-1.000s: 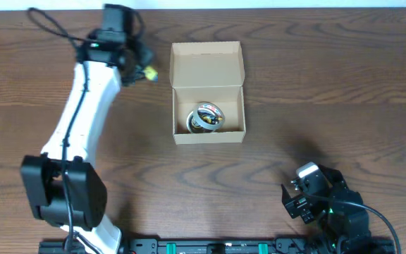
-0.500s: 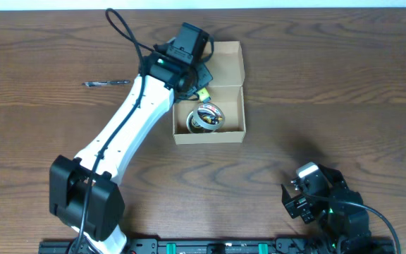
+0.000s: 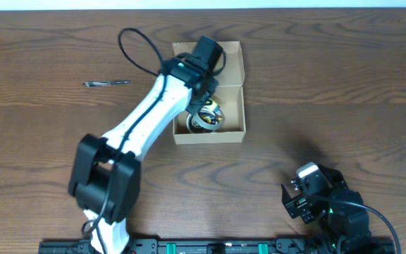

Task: Pack container
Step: 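Carry the highlighter into the box and release it with the left gripper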

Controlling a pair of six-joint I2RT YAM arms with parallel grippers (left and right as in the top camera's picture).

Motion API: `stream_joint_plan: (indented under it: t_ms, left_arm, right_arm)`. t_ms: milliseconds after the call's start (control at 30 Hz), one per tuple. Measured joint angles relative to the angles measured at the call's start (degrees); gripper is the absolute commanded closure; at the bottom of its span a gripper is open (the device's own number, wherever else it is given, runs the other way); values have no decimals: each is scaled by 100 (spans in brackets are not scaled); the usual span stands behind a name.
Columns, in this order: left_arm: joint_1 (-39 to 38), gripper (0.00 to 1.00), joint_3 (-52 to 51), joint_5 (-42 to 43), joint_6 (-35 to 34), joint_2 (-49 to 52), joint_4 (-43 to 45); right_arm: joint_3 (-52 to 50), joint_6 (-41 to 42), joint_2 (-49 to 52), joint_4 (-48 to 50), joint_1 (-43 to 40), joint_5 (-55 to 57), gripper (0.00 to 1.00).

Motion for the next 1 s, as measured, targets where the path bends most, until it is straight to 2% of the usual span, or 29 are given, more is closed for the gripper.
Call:
stream_joint_plan:
  t_ms: [300,400,533,900,1000]
  left_arm:
    - [-142,73,-9,44,-1366,402,129]
    - [-144,69,-9,46,-1488,404,131]
    - [-144,58,-9,46,-1620,404,133]
    - [-144,57,-9,-33,-1633,374,214]
    - [-142,37,-26,-232,-1609,166,177]
  right_arm:
    - [0,0,0,0,0,2,1]
    - [0,0,0,0,0,2,1]
    - [0,0,0,0,0,2,1]
    - [0,0,0,0,0,2,1]
    - [0,0,0,0,0,2,1]
